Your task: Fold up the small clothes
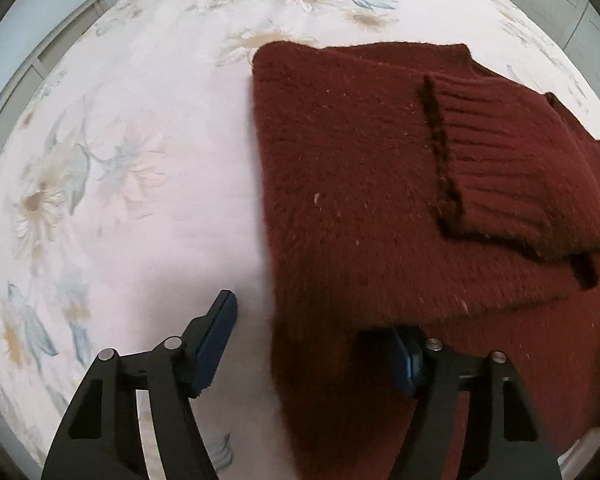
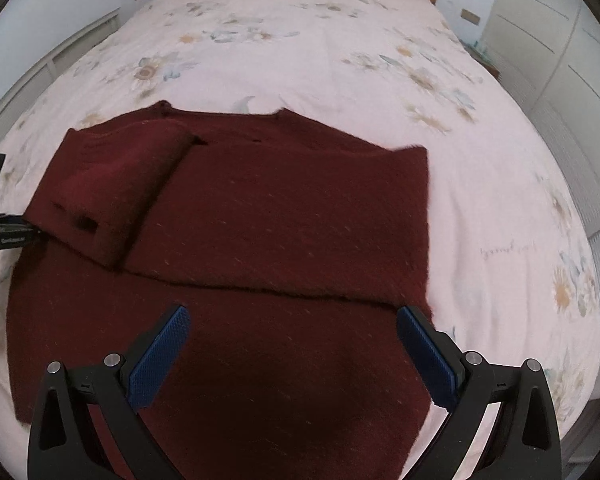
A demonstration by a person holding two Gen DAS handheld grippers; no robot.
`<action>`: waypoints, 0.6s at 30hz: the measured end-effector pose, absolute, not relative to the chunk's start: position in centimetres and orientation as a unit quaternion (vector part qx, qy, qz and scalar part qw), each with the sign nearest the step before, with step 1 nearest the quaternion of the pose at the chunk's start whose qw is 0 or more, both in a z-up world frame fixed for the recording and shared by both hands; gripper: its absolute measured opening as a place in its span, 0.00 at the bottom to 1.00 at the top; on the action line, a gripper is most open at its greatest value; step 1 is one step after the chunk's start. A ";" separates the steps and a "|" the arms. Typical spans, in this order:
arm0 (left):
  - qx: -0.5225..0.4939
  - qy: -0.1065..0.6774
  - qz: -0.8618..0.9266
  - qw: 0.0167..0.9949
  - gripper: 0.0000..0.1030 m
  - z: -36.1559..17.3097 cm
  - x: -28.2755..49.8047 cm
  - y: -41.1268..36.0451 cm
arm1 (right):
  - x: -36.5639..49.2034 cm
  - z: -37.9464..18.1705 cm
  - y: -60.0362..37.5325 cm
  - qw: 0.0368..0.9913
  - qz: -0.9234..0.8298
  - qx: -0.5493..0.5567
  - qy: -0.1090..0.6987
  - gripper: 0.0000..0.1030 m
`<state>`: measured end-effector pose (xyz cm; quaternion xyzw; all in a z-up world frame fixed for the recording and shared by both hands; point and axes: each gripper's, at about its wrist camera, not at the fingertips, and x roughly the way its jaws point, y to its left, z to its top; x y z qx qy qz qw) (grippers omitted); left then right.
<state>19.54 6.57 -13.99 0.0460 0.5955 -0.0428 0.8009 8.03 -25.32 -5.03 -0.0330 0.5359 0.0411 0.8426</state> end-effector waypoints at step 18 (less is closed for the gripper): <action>0.008 0.588 -0.098 0.803 0.13 -14.4 19.3 6.8 | 15.5 -6.2 -5.2 0.827 0.178 -0.175 0.504 0.99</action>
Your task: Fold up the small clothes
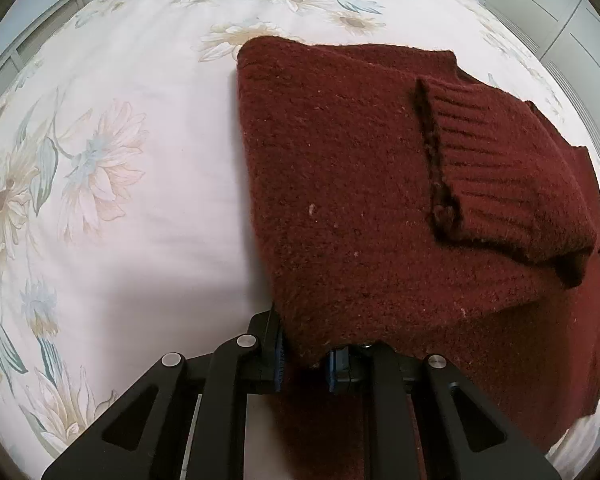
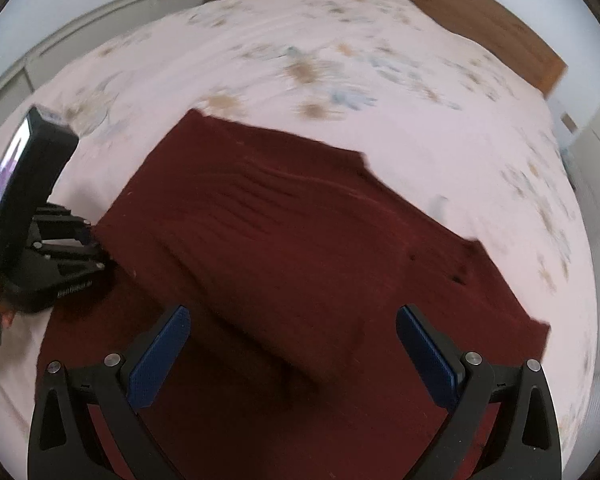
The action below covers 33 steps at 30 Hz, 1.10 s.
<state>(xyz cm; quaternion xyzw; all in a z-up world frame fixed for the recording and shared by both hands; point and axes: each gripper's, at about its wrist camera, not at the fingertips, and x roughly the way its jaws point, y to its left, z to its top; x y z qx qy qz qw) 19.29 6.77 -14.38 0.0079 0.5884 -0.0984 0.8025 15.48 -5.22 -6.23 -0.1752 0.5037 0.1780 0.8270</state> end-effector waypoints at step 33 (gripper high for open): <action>0.014 0.595 -0.091 0.798 0.13 -15.9 19.7 7.5 | 18.2 -3.7 -12.4 0.856 0.127 -0.089 0.493 0.17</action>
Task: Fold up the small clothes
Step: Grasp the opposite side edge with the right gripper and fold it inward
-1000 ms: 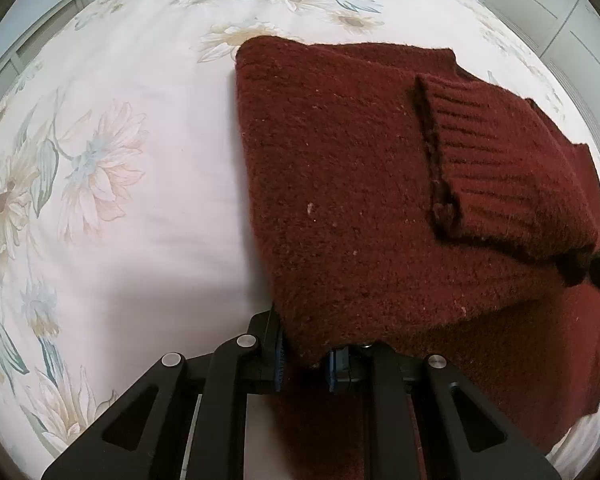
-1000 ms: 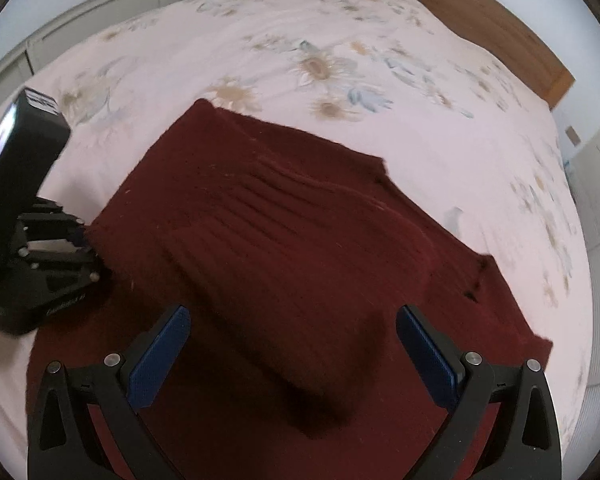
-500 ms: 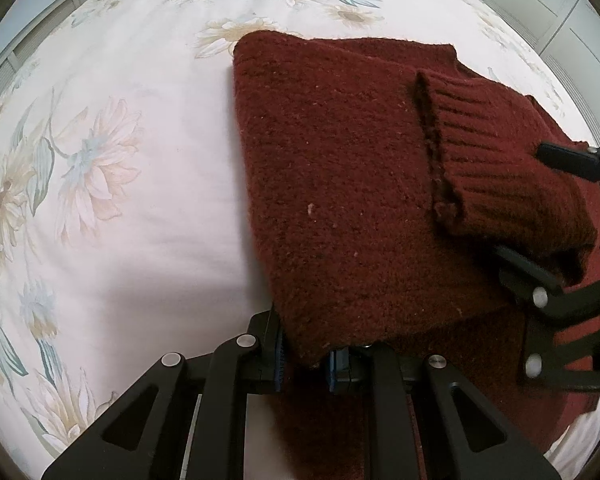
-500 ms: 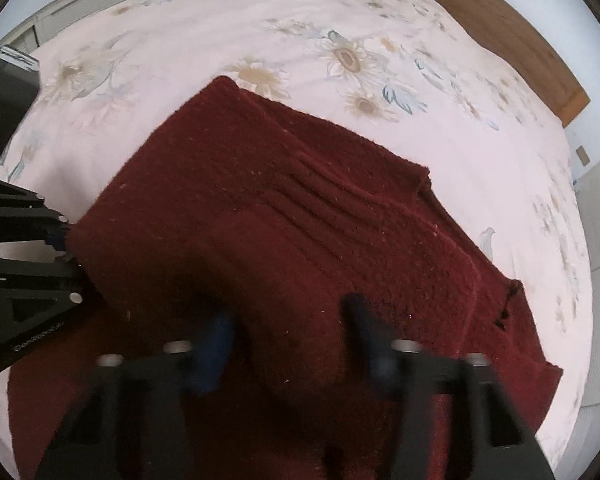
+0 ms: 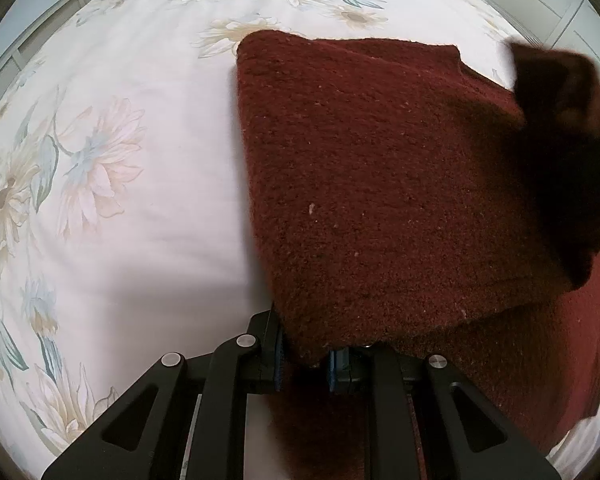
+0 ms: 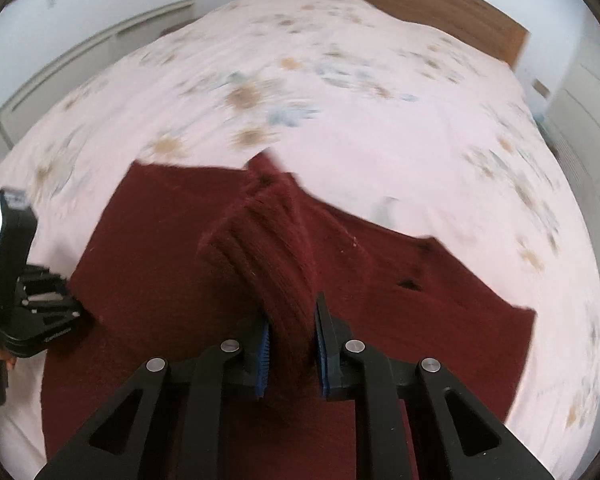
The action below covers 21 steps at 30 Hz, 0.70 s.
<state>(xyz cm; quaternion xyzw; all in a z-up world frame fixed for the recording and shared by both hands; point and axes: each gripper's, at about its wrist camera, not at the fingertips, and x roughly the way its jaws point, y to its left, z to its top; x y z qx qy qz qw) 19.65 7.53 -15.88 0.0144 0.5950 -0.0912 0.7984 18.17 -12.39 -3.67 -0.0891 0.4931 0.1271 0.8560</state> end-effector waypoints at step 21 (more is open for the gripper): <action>0.063 0.599 -0.066 0.795 0.13 -15.6 19.8 4.6 | 15.2 -11.0 -27.7 0.822 0.042 0.074 0.563 0.37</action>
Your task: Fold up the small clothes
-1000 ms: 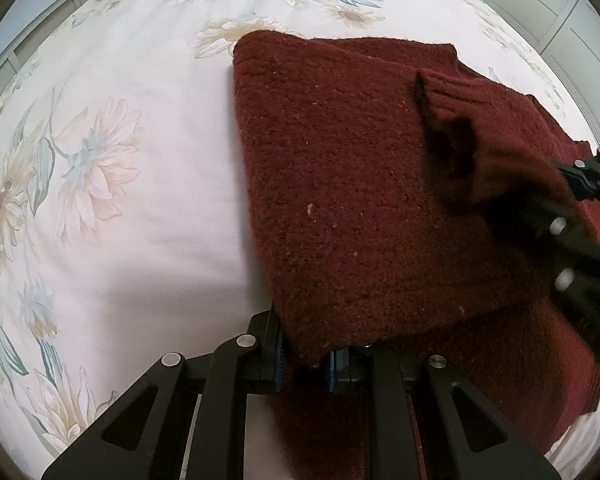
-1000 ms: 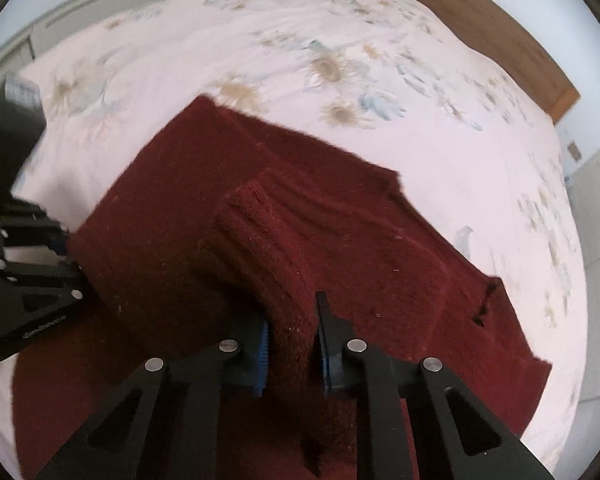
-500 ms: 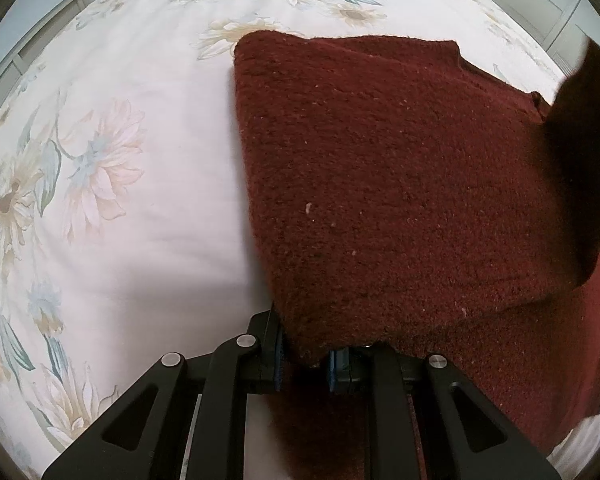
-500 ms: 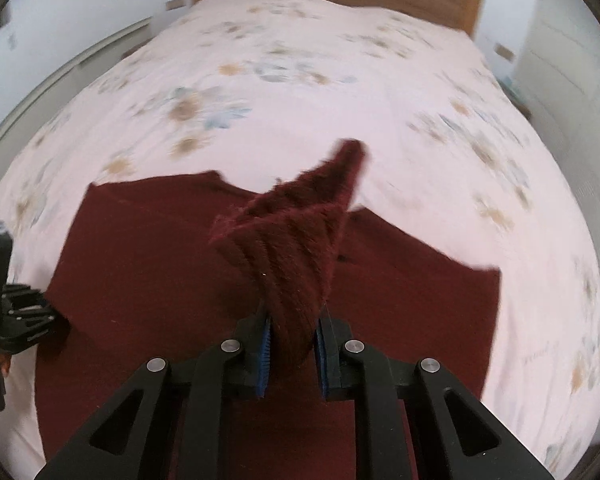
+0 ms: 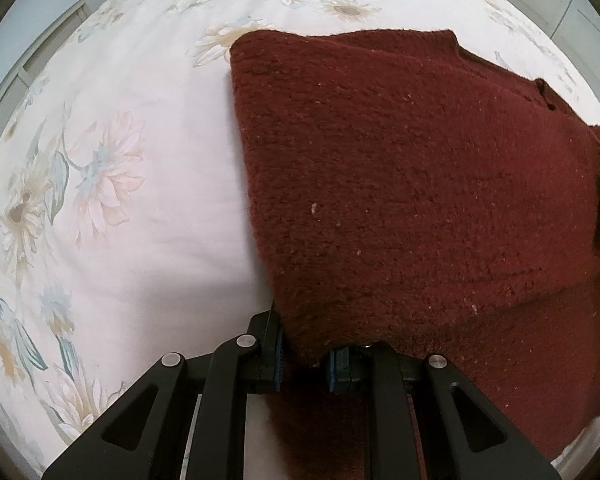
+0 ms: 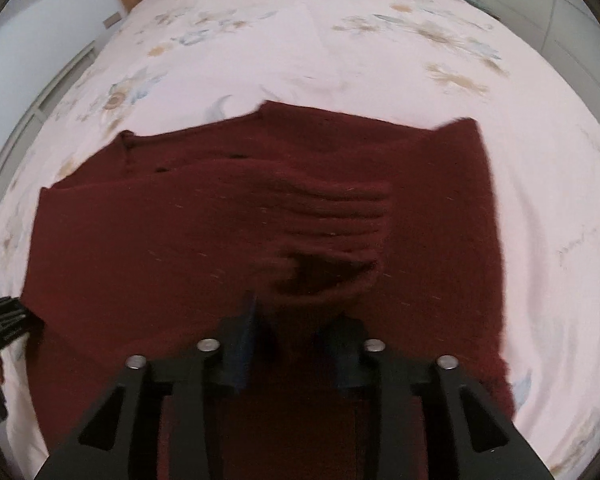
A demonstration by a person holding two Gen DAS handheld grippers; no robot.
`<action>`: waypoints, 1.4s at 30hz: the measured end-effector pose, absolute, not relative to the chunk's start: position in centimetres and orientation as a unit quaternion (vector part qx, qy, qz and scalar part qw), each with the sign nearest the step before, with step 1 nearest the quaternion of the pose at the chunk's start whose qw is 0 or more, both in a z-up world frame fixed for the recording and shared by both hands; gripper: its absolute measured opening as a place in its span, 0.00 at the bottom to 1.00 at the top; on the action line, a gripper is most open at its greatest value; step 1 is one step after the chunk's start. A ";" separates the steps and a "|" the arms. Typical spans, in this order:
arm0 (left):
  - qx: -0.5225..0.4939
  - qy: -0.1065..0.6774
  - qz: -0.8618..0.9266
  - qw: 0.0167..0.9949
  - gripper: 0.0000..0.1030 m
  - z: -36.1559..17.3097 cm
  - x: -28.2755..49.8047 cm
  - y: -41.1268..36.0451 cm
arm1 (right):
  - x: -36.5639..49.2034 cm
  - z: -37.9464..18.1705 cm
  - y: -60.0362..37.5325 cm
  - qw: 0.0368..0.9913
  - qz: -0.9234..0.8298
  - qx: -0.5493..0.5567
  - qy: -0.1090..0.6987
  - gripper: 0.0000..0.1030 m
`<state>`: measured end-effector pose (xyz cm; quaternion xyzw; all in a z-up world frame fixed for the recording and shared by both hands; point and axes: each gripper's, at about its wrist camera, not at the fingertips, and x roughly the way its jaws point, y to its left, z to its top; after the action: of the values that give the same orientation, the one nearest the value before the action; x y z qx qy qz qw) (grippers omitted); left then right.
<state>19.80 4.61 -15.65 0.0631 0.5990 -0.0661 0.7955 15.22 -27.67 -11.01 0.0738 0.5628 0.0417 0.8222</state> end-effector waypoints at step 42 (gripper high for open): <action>0.077 0.590 -0.049 0.802 0.13 -15.1 18.8 2.7 | 19.7 -10.2 -27.1 0.831 0.014 -0.068 0.552 0.10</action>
<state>18.82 2.73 -15.07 0.0772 0.5898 -0.0489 0.8024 19.71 -27.05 -10.24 -0.0678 0.5522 0.0135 0.8309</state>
